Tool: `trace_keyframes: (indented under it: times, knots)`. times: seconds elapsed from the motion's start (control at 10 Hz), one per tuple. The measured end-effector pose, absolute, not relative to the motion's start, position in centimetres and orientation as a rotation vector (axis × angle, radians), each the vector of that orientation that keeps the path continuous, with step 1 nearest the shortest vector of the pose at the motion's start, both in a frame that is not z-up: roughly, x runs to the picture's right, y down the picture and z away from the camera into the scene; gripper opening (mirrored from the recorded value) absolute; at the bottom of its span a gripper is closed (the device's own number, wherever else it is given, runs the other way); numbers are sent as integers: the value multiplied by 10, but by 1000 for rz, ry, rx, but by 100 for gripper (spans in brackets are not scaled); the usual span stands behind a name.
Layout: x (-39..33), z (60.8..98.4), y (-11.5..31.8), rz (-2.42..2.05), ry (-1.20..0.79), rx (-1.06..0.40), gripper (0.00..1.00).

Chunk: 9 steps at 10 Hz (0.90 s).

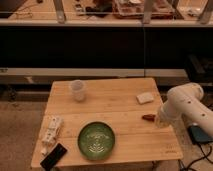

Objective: Place the pepper on the white sponge

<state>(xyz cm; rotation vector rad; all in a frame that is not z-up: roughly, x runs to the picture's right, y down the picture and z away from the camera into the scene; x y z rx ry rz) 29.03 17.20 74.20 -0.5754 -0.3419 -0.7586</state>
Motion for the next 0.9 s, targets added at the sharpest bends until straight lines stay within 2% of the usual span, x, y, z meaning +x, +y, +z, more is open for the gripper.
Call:
trace_keyframes:
  times: [0.3,0.8,0.9]
  knots:
    - [303,759,155,-704,-347,-601,26]
    - [327,786,145,-593,-333,-608,76]
    - [327,792,145,-577,-333,-610,80]
